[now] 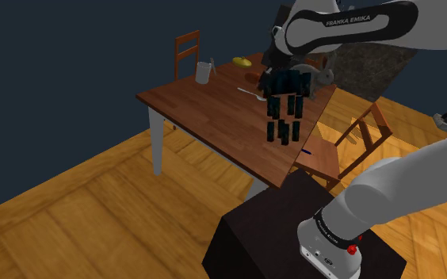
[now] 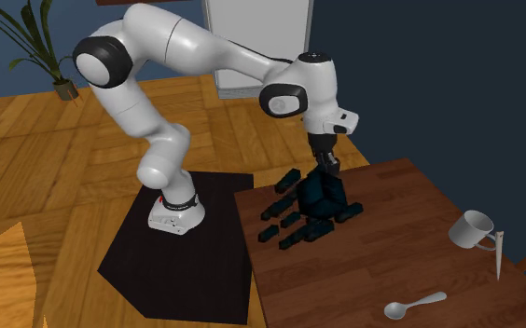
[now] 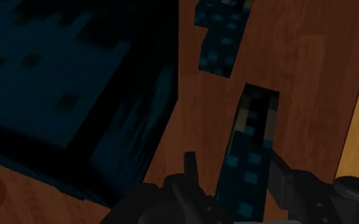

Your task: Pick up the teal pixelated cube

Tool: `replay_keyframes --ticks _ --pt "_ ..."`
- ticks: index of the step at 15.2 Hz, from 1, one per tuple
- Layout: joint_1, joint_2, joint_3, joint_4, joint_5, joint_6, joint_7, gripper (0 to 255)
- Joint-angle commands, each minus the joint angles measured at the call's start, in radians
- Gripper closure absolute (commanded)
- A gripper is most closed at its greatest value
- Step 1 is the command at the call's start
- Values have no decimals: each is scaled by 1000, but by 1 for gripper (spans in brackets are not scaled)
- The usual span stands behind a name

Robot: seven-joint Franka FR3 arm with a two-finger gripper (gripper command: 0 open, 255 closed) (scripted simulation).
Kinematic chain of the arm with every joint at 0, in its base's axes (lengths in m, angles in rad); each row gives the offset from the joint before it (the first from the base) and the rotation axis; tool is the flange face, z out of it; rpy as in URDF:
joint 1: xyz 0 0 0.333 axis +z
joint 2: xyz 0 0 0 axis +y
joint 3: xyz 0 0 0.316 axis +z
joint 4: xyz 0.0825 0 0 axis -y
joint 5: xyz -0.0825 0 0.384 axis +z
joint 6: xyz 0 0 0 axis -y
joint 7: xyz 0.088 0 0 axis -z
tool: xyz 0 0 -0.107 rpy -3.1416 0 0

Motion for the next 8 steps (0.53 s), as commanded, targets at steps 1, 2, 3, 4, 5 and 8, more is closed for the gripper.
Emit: replay_keyframes --ticks 1,2,3,4,5,8 --pt "-3 13 -5 3 -2 -304 -2 255" --pt "-12 -16 -22 -25 -2 -305 -28 255" --pt "-15 -37 -30 -40 -1 -312 -38 255" --pt "-19 -72 -14 -68 -7 -317 -23 255" --pt "-21 -76 -12 -57 -6 -331 -24 255" --pt "-29 -84 -4 -24 -2 -373 -28 255"
